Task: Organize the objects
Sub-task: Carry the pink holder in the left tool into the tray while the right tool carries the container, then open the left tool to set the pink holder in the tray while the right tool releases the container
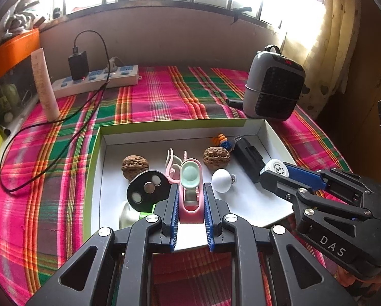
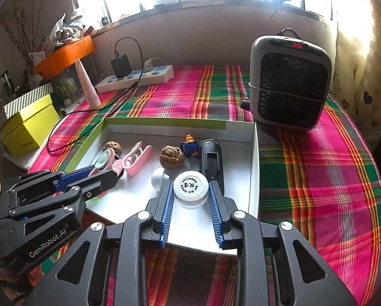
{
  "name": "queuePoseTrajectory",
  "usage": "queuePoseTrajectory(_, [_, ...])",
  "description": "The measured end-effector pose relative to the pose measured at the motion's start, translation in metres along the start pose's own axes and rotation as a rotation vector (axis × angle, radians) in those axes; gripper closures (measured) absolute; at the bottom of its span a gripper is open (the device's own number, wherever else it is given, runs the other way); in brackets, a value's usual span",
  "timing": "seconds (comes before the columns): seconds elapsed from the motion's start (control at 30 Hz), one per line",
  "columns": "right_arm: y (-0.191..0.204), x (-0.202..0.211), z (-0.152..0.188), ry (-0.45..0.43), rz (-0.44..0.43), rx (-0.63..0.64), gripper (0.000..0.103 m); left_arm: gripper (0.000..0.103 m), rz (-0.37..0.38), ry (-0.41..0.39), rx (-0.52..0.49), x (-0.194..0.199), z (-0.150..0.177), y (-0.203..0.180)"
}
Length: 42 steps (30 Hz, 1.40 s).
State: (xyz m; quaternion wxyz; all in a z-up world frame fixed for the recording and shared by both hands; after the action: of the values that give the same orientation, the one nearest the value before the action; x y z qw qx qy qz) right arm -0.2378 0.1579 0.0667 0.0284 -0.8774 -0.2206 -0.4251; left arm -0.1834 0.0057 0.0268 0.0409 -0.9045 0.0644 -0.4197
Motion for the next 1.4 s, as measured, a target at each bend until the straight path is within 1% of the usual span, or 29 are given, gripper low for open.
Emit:
queuePoseTrajectory(0.13, [-0.003,-0.009,-0.001,0.035,-0.004,-0.006,0.074,0.087,0.011,0.017,0.005,-0.007,-0.002,0.000])
queuePoseTrajectory(0.6, [0.004,-0.014,-0.001,0.053,-0.040,0.022,0.074,0.087,0.003,0.048,-0.005,-0.019,0.001,0.000])
queuePoseTrajectory(0.83, [0.008,-0.019,0.000,0.082,-0.046,0.042,0.074,0.087,0.002,0.060,-0.015,-0.023,0.002,-0.003])
queuePoseTrajectory(1.03, [0.007,-0.025,0.002,0.110,-0.045,0.040,0.074,0.087,0.001,0.070,-0.016,-0.025,0.003,-0.002])
queuePoseTrajectory(1.4, [0.011,-0.028,0.004,0.106,-0.012,0.057,0.074,0.087,-0.001,0.082,-0.018,-0.029,0.005,-0.003])
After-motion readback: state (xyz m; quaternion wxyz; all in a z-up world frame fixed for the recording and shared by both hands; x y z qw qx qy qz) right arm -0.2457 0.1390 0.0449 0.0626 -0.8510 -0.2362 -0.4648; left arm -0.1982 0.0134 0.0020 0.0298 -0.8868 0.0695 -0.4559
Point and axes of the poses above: each gripper's, at about its wrist camera, not at the fingertips, and x roughly against the way its jaws point, y to its left, z to its underside, the point moved 2 cm from there along -x, roughly the way its jaws point, and after that the axes turned 2 degrees about y, right-handed, at the moved point
